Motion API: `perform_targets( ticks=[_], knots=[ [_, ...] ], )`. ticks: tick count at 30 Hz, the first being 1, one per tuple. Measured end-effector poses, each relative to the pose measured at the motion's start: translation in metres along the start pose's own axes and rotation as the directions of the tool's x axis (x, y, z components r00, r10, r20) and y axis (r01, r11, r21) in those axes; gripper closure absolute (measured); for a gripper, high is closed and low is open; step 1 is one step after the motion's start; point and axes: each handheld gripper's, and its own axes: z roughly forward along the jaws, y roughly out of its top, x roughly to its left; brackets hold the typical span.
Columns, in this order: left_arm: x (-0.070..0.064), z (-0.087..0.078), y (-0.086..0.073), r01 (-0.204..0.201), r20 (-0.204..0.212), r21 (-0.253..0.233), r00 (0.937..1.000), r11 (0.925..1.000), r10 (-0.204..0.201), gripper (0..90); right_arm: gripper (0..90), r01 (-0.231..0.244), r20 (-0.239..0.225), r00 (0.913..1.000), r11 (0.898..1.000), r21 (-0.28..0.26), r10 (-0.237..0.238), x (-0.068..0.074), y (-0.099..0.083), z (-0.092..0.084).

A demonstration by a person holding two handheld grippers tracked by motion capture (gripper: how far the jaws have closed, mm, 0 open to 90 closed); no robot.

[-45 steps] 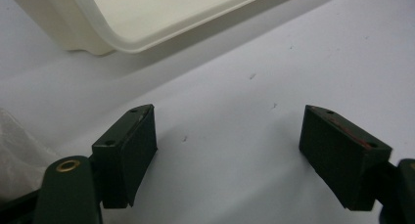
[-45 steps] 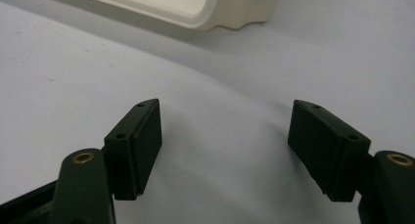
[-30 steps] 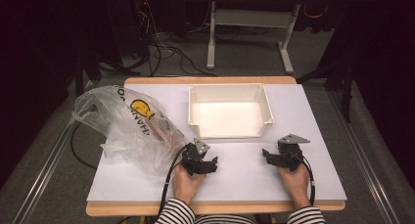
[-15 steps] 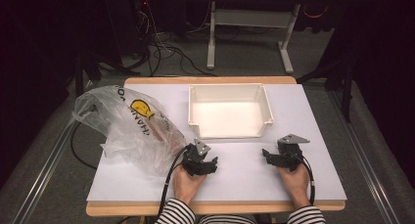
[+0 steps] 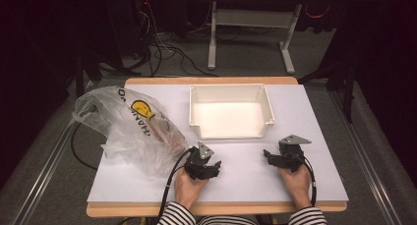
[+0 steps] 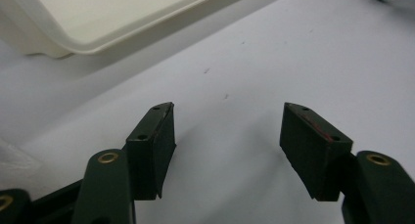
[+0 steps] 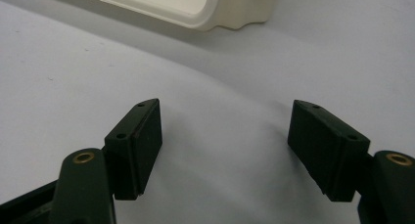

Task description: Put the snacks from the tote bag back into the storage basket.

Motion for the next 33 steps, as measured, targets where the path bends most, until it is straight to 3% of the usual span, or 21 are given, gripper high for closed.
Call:
perform_targets(
  ticks=[13,16,26,33],
  knots=[
    [-0.007,-0.015,0.001,-0.013,0.067,-0.020,0.9976,0.9997,0.014,41.5,29.5,0.005,0.000,1.0000,1.000,-0.001,-0.005,0.000,0.000,0.000],
    [-0.006,-0.021,0.001,-0.017,0.051,-0.029,0.9985,0.9994,0.019,41.4,29.5,0.006,0.001,1.0000,1.000,-0.001,-0.006,0.000,0.000,0.000],
    [-0.003,-0.041,0.006,-0.002,0.059,-0.053,0.9982,0.9986,0.005,38.6,29.7,0.006,-0.001,1.0000,1.000,-0.001,-0.006,0.000,0.000,0.000],
    [0.004,-0.053,0.009,0.004,0.041,-0.032,0.9992,0.9995,-0.002,33.1,29.7,0.006,-0.001,1.0000,1.000,-0.002,-0.006,0.000,0.000,0.000]
  ],
)
